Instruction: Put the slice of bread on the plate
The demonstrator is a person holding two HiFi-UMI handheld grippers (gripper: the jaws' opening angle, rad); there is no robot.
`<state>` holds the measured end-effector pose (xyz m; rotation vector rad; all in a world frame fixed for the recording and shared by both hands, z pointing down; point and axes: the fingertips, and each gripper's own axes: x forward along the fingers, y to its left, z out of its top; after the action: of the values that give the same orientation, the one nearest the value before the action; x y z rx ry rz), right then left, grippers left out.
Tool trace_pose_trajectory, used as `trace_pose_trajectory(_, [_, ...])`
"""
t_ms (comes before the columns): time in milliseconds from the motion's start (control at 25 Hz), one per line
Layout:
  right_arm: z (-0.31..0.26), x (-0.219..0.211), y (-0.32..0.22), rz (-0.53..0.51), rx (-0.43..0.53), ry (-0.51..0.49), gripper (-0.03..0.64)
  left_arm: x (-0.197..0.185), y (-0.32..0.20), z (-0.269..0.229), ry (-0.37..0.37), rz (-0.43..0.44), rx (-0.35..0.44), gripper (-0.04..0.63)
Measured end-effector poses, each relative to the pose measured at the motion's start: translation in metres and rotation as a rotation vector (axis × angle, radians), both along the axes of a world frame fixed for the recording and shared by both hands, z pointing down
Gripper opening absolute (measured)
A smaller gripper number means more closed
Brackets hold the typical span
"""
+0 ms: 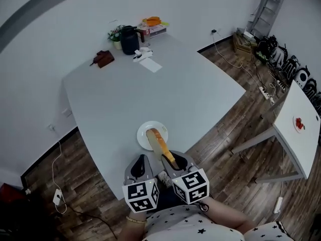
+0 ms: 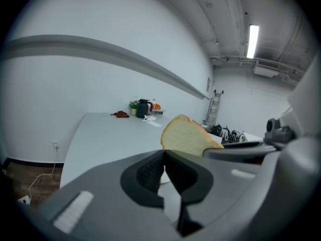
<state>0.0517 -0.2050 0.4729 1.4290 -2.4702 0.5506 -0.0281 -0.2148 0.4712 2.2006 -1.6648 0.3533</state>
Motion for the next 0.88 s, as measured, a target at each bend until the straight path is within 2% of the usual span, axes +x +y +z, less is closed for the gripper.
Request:
trace_pose_trajectory(200, [0.016, -0.015, -0.039, -0.051, -0.06, 0.02, 0.083, -0.016, -0.037, 0.016, 0.012, -0.051, -0.06, 0.008])
trace_pose_trajectory(480, [0.039, -0.035, -0.078, -0.104, -0.132, 0.045, 0.084, -0.029, -0.079, 0.025, 0.011, -0.08, -0.079, 0.008])
trace_pose_trajectory(880, [0.072, -0.048, -0.094, -0.163, -0.279, 0.061, 0.084, -0.038, -0.103, 0.044, -0.005, -0.113, -0.12, 0.008])
